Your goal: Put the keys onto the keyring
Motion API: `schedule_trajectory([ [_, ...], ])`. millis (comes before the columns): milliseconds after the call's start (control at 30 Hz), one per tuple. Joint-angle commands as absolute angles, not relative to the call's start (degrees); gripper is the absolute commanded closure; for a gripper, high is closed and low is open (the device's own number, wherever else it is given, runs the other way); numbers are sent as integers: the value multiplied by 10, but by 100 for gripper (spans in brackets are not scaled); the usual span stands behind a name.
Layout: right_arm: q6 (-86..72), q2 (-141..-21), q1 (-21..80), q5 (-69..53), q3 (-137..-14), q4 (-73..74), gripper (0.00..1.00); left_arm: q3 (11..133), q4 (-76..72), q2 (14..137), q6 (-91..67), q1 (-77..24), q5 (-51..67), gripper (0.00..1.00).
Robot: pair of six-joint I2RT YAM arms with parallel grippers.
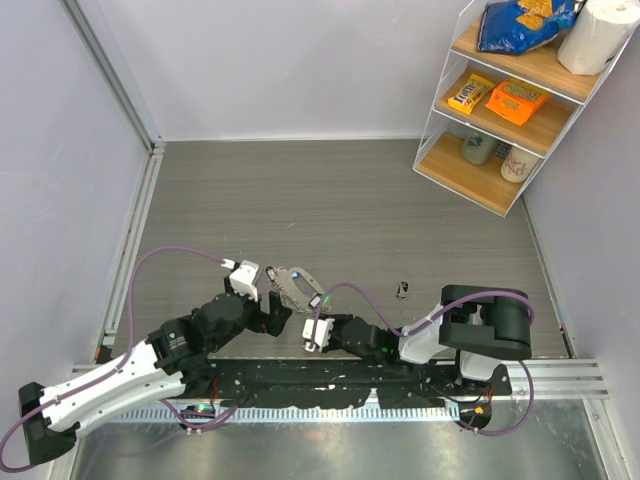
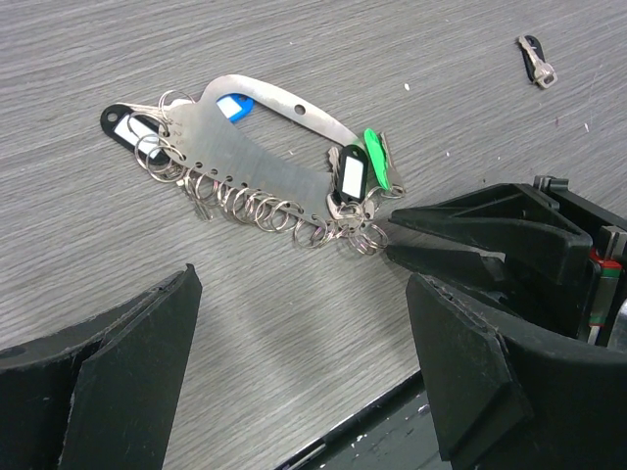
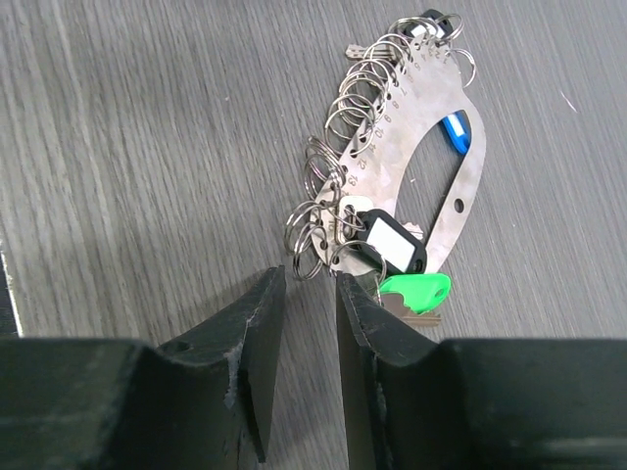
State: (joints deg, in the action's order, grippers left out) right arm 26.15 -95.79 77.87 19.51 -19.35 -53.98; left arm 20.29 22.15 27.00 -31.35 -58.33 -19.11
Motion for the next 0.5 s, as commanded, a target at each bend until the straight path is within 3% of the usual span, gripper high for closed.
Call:
schedule_trajectory([
  [0,244,-943,778,170,-207,-533,67,201,186,274,-308,-581,-204,7],
  [467,239,-963,778,176,-215,-543,66,202,190,272,-305,-578,-205,6],
])
